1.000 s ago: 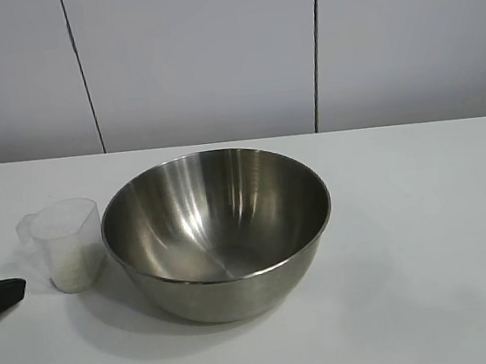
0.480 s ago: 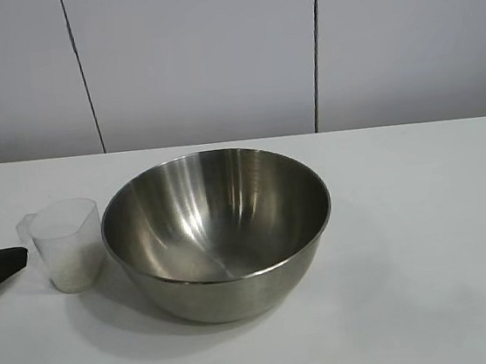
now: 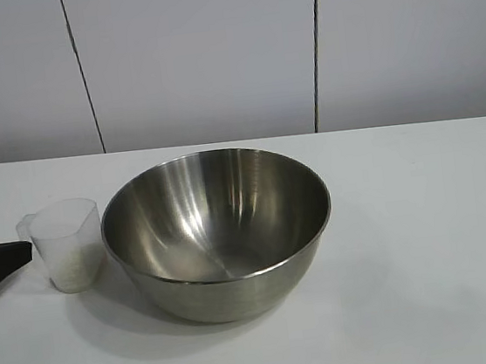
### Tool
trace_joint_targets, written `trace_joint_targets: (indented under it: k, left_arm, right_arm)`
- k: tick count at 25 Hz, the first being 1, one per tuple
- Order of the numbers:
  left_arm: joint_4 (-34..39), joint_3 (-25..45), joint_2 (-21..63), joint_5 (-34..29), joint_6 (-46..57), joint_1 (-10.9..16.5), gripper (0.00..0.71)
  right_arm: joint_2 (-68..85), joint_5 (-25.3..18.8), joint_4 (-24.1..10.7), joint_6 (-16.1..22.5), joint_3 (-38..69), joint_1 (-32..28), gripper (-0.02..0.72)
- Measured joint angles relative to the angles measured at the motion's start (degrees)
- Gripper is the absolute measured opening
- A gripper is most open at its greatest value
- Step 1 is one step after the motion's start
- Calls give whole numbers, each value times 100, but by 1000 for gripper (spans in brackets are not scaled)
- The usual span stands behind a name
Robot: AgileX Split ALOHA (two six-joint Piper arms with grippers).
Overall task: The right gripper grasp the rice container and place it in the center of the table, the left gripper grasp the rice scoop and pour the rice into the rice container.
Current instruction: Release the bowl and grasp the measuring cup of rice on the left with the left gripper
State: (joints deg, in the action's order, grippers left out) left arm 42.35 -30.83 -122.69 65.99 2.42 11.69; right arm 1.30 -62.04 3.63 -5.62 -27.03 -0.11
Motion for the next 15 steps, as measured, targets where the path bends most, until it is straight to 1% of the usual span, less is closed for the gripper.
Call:
trace_joint_targets:
  k: [5, 9, 12, 15]
  left_arm:
    - [6, -64, -26, 6, 49, 0, 510]
    - [56, -64, -324, 16, -330, 0, 510]
    - [136, -107, -528, 62, -319, 0, 510]
    - [142, -224, -535, 21, -290, 0, 510]
  right_arm:
    - [0, 0, 0, 0, 0, 0, 494]
    - [0, 0, 0, 0, 0, 0, 494]
    - [0, 0, 0, 0, 0, 0, 494]
    - [0, 4, 0, 0, 0, 0, 494]
